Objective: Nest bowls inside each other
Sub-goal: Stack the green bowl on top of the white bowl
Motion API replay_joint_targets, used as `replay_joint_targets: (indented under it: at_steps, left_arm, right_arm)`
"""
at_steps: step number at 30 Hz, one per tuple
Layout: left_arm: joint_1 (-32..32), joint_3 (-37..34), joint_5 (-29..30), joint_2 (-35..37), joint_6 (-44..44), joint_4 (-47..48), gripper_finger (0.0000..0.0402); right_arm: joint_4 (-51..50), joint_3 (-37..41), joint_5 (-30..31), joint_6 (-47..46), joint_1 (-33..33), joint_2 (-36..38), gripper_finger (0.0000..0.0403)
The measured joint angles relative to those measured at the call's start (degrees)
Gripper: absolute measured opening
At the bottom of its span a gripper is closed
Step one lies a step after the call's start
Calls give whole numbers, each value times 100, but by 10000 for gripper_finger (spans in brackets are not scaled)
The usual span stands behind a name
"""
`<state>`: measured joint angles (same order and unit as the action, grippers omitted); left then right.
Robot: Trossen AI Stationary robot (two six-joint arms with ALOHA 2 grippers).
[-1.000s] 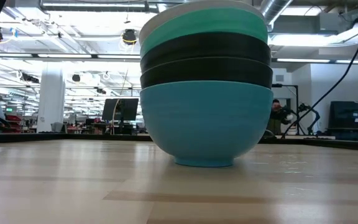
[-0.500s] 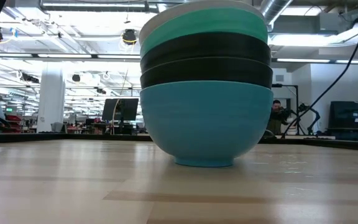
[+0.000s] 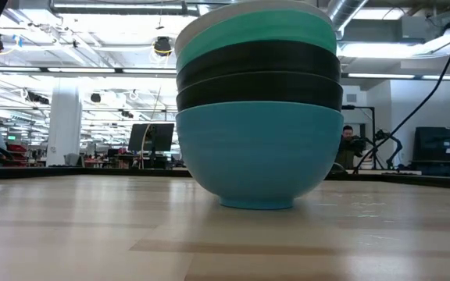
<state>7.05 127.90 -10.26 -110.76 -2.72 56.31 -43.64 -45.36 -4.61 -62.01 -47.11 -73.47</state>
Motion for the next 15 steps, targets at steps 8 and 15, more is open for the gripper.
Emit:
replay_joint_targets:
  at_steps: [8,15]
  left_arm:
    - [0,0,-2,0,-31,2,103]
    - [-4,-2,-4,0,-87,36,103]
  right_arm:
    - [263,0,-30,-51,0,68,61]
    - [470,0,-588,-53,0,70,61]
